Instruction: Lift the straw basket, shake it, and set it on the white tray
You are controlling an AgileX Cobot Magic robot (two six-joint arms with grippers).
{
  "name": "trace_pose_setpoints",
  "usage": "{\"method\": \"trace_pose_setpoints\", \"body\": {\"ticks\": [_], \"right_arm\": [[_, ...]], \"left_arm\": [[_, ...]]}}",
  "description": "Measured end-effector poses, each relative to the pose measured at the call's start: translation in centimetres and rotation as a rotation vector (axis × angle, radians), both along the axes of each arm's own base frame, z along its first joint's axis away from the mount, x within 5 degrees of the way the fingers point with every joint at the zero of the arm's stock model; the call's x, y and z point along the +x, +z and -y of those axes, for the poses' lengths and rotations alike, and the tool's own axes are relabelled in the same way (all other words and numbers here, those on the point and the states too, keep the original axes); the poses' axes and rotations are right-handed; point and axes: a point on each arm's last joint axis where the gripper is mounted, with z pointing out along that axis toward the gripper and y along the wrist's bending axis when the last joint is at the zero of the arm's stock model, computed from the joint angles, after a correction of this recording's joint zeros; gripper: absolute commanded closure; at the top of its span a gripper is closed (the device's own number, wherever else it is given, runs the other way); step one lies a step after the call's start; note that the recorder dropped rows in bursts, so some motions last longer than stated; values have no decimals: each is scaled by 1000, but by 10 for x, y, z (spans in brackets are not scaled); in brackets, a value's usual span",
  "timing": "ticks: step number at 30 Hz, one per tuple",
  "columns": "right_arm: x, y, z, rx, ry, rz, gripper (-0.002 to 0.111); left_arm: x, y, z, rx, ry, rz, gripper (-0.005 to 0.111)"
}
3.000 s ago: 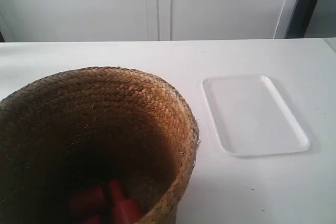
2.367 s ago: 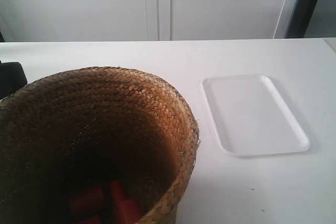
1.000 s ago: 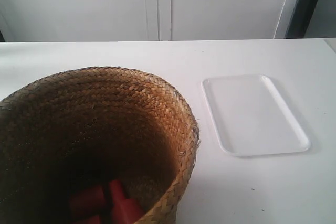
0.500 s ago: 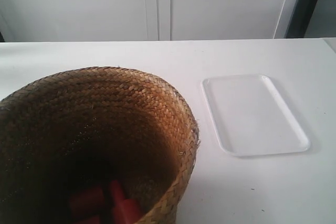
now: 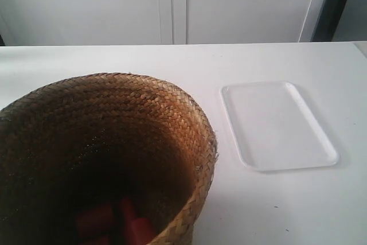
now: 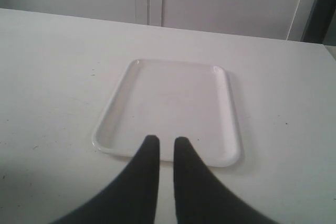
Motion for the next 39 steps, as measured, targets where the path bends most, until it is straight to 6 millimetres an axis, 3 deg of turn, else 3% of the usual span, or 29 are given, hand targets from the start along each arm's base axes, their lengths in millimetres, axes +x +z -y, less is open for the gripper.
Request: {"method": "trace_pose_setpoints", "body": {"ticks": [5, 15, 18, 22, 24, 27, 29, 32, 34, 39], "right_arm": [[0, 0, 0, 0, 0, 0, 97], [0, 0, 0, 0, 0, 0, 97], [0, 0, 0, 0, 0, 0, 97], [0, 0, 0, -19, 1, 3, 97], [2, 7, 3, -88, -14, 95, 97], [3, 24, 7, 256, -92, 228, 97], [3, 29, 9, 394, -117, 259, 97], [3, 32, 11, 766, -143, 229, 97], [3, 27, 8, 852, -134, 147, 97], [0, 27, 0, 865, -92, 13, 97]], "left_arm": [[13, -14, -3, 1, 20, -86, 32], [9, -42, 6, -24, -42, -183, 33], [7, -52, 8, -24, -52, -216, 56], [7, -54, 8, -24, -56, -222, 74], [7, -54, 8, -20, -63, -215, 83], [7, -54, 11, -3, -107, -188, 105], [8, -53, 12, -2, -131, -163, 107], [9, -53, 13, -1, -150, -130, 107], [10, -52, 13, -5, -147, -117, 107], [13, -52, 13, -14, -131, -88, 107]]}}
